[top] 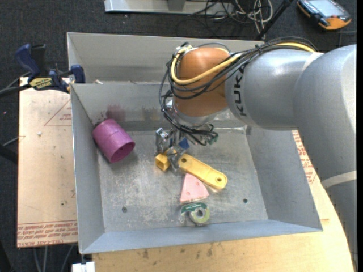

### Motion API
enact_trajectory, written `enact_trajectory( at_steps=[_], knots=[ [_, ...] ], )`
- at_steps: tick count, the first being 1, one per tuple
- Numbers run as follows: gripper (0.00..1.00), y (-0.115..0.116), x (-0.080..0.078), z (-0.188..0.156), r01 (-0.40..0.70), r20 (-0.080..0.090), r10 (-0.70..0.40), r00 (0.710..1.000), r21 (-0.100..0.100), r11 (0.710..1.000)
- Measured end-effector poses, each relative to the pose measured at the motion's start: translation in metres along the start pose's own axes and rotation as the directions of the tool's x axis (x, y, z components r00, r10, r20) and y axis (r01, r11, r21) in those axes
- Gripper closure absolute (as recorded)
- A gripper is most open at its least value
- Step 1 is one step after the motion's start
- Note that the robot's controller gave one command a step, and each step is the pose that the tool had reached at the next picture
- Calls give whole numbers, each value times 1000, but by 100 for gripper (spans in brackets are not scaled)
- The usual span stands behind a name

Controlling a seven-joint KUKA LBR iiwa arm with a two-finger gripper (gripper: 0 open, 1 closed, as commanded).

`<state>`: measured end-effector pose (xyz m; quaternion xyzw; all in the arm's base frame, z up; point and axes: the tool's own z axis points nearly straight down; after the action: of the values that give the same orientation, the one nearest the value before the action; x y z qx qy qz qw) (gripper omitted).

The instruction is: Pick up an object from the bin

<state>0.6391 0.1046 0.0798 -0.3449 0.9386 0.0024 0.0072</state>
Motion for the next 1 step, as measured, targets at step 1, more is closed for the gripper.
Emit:
enact_trajectory(
  at_steps=[1],
  knots=[
    [100,1,3,-9,0,-14,0,1000,-4,1000]
  ],
)
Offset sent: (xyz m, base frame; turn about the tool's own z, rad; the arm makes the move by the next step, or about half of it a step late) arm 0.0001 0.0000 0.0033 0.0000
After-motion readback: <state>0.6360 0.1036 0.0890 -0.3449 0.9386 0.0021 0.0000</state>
